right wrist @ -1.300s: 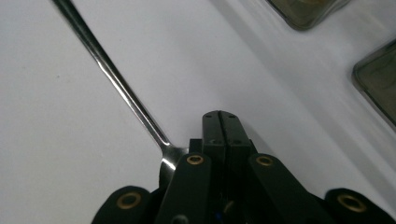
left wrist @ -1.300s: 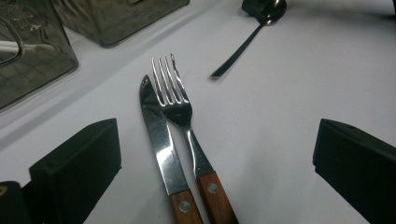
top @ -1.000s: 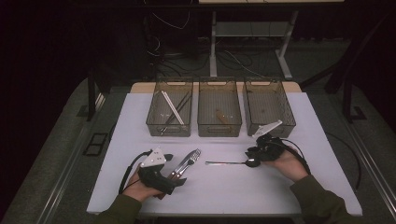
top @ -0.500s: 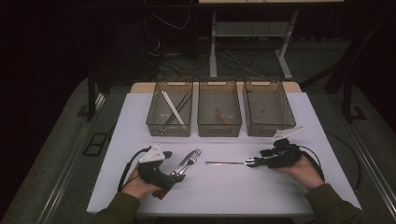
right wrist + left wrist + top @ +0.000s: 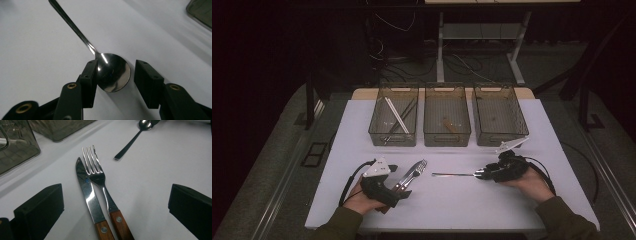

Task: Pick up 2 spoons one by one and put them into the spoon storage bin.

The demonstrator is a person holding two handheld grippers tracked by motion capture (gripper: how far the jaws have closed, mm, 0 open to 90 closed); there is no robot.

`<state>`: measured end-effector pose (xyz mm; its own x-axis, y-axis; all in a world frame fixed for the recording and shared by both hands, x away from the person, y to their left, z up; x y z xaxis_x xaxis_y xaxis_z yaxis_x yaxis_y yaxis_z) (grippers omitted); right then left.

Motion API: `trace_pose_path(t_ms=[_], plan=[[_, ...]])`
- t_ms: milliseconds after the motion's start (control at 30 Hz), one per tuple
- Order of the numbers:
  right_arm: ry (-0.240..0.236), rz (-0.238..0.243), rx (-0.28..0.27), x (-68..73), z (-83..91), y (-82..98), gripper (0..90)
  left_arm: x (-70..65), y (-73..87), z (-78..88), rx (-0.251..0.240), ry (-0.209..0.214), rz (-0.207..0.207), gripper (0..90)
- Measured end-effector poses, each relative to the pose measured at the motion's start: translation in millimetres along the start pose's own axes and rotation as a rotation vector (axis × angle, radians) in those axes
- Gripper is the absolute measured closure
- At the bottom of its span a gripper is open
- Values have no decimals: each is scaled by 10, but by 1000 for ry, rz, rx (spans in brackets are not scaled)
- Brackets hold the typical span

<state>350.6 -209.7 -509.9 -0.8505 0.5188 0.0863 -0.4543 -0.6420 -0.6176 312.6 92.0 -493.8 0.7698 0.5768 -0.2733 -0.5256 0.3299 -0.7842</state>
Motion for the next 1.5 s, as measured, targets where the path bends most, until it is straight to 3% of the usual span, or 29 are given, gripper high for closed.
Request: trace_pose_path(t_ms=[400, 800, 967, 1333, 1500], plan=[[-8, 75, 25, 58, -17, 14, 646, -7, 3, 0, 1, -2, -2, 0], [-48, 105, 45, 131, -15, 28, 788, -14, 6, 0, 2, -2, -7, 0], [-56, 108, 51, 149, -19, 29, 838, -16, 7, 1, 2, -2, -7, 0], [-58, 95, 54, 153, -16, 35, 847, -18, 9, 1, 4, -3, -8, 0], [-38, 78, 46, 134, -5, 23, 851, -20, 9, 2, 4, -3, -8, 0]])
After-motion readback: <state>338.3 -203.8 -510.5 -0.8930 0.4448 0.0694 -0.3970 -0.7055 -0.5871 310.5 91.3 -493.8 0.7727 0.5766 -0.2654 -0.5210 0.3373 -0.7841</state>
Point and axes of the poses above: each handheld gripper's, and its own axes: z roughly backward along the jaws, y roughly out of its underside, x roughly to its left, the point moved 9 cm from there along -z, roughly forward along the jaws, and after that the axes turned 12 degrees about z, right-handed, at the moved point
